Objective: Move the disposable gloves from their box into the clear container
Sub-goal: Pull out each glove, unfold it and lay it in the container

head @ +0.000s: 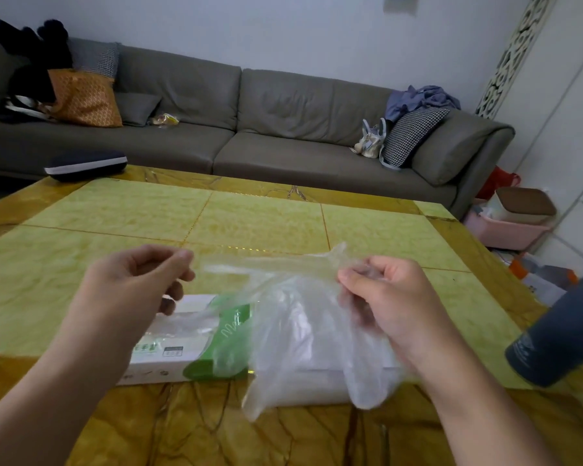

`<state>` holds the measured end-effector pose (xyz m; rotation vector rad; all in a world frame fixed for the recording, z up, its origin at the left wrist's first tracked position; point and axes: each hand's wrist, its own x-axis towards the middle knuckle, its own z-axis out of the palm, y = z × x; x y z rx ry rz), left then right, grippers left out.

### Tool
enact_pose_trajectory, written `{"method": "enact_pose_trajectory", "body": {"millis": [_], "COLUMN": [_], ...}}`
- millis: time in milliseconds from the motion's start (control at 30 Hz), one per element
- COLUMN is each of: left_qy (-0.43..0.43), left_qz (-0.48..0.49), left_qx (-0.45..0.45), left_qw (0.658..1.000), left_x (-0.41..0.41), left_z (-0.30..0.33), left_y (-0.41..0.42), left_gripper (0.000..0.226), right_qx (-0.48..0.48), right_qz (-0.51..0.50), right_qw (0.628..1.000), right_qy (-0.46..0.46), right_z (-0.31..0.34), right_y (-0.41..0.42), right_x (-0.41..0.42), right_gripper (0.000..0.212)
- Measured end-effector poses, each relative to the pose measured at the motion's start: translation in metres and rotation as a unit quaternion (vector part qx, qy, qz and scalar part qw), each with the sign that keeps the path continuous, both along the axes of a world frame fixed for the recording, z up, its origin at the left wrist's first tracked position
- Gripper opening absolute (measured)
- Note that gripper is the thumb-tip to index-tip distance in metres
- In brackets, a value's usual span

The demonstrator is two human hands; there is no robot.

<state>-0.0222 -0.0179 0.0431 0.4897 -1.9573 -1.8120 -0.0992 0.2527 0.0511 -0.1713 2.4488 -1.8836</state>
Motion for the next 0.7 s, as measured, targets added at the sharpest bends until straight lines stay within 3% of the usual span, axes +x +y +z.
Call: {"method": "enact_pose_trajectory", "body": {"millis": [100, 167, 233, 333, 467, 700], "left_qy": [0.067, 0.148, 0.162, 0.016, -0.175, -0.259], "left_qz": [0.074, 0.022, -0.078, -0.202, -0.27, -0.342], "left_qx": [-0.188, -0.316, -0.411, -0.475, -0.514, -0.499], "left_qw": [0.977, 0.937, 0.894, 0.856, 0.795, 0.753], "left_x": [0.006, 0.01, 0.005, -0.017, -0.043, -0.057], "left_z": [0.004, 0.016, 0.018, 0.006, -0.023, -0.028], "left_y": [0.019, 0.045, 0.071, 0.102, 0.11, 0.112], "left_gripper": [0.008, 0.013, 0.013, 0.013, 0.032, 0.052], "right_qx": [0.032, 0.055, 0.08, 0.124, 0.198, 0.418], "right_qz": [-0.045, -0.053, -0.048, -0.047, -0.042, -0.063], "right_qw": [0.998, 0.997, 0.995, 0.991, 0.979, 0.905], "right_qy": [-0.004, -0.019, -0.018, -0.006, 0.0, 0.047], "right_z": [-0.007, -0.01, -0.015, -0.02, -0.029, -0.032], "right_y": [0.004, 0.005, 0.003, 0.002, 0.01, 0.021], "right_x": [-0.001, -0.001, -0.002, -0.003, -0.009, -0.02], "right_gripper": [0.02, 0.022, 0.023, 0.024, 0.025, 0.039]}}
